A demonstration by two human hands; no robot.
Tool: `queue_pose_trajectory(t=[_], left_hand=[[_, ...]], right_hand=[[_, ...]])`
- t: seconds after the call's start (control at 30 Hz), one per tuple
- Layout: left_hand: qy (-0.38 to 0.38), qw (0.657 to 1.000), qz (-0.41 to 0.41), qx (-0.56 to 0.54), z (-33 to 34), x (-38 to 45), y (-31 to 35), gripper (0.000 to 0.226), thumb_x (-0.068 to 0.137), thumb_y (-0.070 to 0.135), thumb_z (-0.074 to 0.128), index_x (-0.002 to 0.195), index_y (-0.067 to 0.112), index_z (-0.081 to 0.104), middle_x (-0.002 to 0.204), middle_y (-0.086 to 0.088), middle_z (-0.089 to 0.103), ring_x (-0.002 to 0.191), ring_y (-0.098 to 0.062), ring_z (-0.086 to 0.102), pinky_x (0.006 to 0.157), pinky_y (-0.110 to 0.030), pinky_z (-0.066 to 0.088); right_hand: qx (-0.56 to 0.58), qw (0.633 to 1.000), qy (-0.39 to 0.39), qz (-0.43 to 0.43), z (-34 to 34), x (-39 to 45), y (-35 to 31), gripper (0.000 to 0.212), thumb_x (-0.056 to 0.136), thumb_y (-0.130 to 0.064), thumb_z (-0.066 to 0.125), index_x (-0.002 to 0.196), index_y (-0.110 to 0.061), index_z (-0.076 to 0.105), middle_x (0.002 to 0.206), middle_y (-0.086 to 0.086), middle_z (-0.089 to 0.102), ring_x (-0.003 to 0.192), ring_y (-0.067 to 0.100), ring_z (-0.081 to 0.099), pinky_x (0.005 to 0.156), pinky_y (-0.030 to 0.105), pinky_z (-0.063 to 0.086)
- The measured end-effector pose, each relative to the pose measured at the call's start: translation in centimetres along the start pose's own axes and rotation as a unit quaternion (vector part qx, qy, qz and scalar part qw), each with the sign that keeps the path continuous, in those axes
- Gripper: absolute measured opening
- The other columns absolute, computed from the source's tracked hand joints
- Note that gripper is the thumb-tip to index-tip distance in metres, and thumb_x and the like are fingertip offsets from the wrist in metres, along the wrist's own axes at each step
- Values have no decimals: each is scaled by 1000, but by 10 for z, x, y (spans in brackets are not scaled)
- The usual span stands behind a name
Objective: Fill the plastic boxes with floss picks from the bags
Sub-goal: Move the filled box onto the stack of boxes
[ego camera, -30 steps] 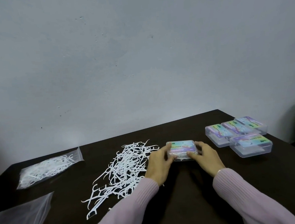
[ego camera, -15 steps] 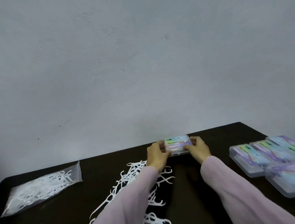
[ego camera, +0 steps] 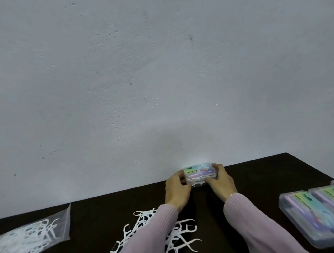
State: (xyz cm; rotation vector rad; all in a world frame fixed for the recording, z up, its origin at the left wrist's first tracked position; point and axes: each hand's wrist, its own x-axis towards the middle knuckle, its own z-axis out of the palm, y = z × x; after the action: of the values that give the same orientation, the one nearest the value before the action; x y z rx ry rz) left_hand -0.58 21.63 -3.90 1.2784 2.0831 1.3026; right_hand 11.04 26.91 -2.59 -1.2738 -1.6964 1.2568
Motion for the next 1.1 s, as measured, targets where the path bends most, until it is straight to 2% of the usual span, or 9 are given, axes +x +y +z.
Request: queue_pose_trajectory(t=[0.13,0.23,0.37,0.47,0.53,0.6,0.77,0.9,1.1], left_hand=[[14,1000,-6,10,5,-4,3,43,89,-1,56,130,7,49,130,-6,56,111,-12,54,92,-18,42],[41,998,1,55,9,-10,12,54,89,3,56,139,9,37,140,-7,41,126,-18,42,105,-25,34],[54,995,7,82,20,-24,28,49,86,8,58,132,12,44,135,-9,45,123,-23,44,107,-37,36],[30,987,-5,159,32,-39,44,48,87,15,56,133,16,41,143,-6,36,137,-23,25,115,-49,12],[37,970,12,241,37,-51,53,52,90,21,53,138,18,34,152,-5,21,145,-22,4,110,-59,-7],[48,955,37,291,41,-61,62,56,92,23,51,142,20,28,157,-5,10,146,-22,-5,107,-62,-13],[-10,971,61,231,51,-89,73,53,90,19,53,139,20,33,152,-4,21,145,-19,8,113,-55,-7],[-84,981,73,158,58,-114,75,53,90,13,54,139,21,35,148,-1,31,141,-16,19,118,-46,2],[-107,980,51,159,54,-139,70,52,93,9,47,142,19,30,147,-2,33,140,-18,24,118,-45,1]], right_hand=[[-23,999,22,-20,-4,-4,3,49,86,-4,59,131,-10,41,133,9,48,119,20,49,95,26,40],[-68,997,9,-46,-13,-16,4,45,86,-4,59,128,-11,45,134,5,45,121,16,46,97,24,37],[-141,986,-20,-85,-28,-41,8,43,87,-7,57,128,-16,46,141,0,35,129,12,37,105,25,32],[-196,974,-7,-117,-39,-59,11,43,88,-10,57,129,-18,47,147,-3,28,134,11,31,107,25,29],[-233,964,15,-129,-51,-72,13,44,88,-13,57,130,-21,46,148,-5,26,134,9,32,104,24,32],[-261,956,44,-127,-65,-85,14,42,88,-16,58,127,-24,45,146,-5,28,132,9,34,102,24,35],[-368,920,116,-64,-89,-108,22,57,87,-24,59,138,-18,33,148,4,29,137,18,28,113,34,28],[-428,901,63,-8,-93,-124,26,68,88,-29,57,144,-14,21,152,12,20,142,25,17,117,40,17],[-400,914,-17,-65,-80,-136,22,63,88,-17,57,143,-17,26,150,6,29,139,20,26,115,38,21]])
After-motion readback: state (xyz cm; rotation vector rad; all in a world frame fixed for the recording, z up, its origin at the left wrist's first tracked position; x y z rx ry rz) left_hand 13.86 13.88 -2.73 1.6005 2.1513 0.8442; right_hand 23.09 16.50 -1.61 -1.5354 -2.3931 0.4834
